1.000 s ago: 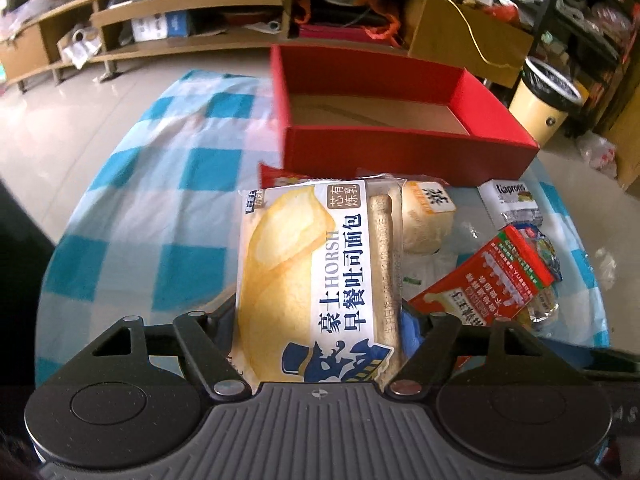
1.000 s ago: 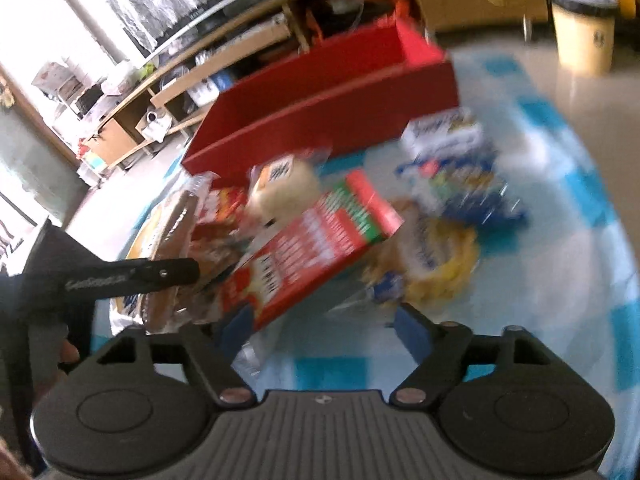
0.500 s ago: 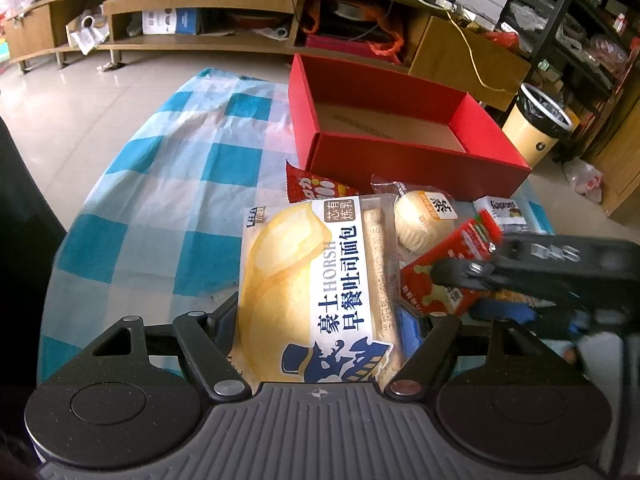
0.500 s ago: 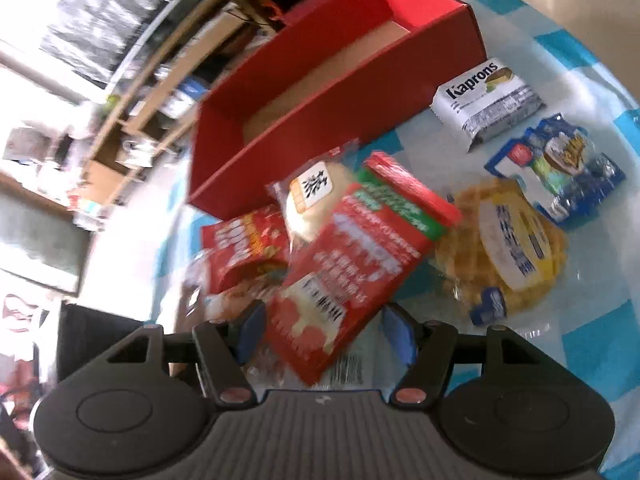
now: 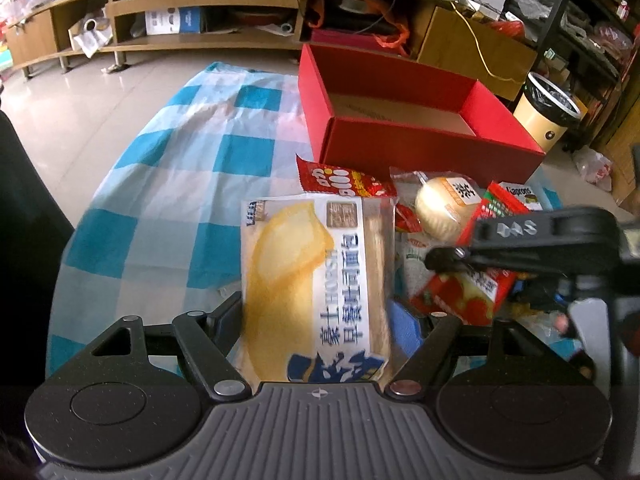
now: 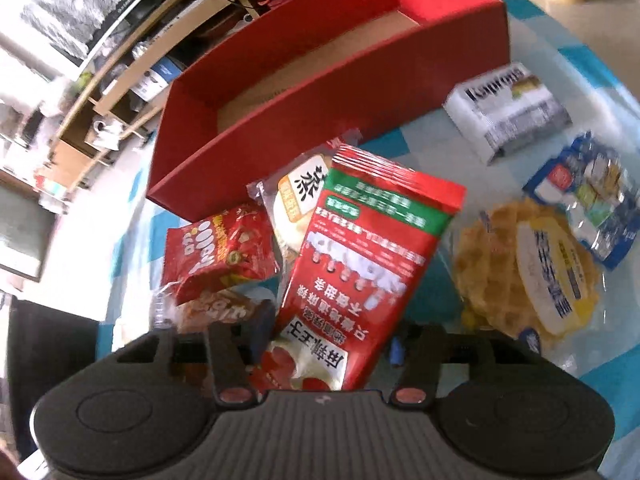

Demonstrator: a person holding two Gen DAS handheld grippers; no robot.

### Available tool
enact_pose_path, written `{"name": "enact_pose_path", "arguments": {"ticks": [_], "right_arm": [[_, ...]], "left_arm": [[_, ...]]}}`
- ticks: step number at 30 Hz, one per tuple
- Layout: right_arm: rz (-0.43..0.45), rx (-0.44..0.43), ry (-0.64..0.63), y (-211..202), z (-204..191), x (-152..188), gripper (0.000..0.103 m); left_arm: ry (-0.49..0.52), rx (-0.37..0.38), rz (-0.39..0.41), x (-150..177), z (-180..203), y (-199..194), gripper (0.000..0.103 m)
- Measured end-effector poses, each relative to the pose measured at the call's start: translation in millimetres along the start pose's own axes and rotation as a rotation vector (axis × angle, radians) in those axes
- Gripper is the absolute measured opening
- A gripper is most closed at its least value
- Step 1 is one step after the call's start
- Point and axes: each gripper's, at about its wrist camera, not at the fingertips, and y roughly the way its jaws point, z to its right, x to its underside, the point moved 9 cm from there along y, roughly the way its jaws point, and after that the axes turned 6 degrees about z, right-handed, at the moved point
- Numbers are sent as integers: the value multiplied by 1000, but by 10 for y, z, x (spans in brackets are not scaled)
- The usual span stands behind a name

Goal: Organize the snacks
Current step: 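Grasp the HORSH toast bag with left tool while right tool grasps the red sausage packet, then lift the toast bag with left tool while right tool lifts the sausage packet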

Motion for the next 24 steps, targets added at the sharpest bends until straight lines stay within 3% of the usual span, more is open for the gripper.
{"name": "enact_pose_path", "arguments": {"ticks": [5, 8, 12, 15, 16, 18, 22, 24], "right_arm": [[10, -47, -25, -217, 98, 64, 29], [25, -74, -54, -353, 152, 116, 16], [40, -122, -88, -442, 152, 161, 13], [41, -167, -85, -472, 181, 179, 12], [42, -184, -76, -494, 193, 182, 11], [52, -218, -66, -560, 227, 163, 11], [66, -259, -41, -632, 343, 140, 10], [65, -278, -22, -630, 401, 158, 10]], "left_arm": [[5, 3, 29, -46, 42, -51, 74], [15, -9, -3, 25, 67, 54, 82], [88, -77, -27, 137, 131, 209, 93], [146, -104, -23, 164, 194, 231, 94], [157, -106, -20, 167, 210, 213, 91], [188, -69, -12, 182, 298, 163, 70], [212, -98, 10, 219, 355, 45, 51], [185, -94, 7, 216, 335, -19, 37]]}}
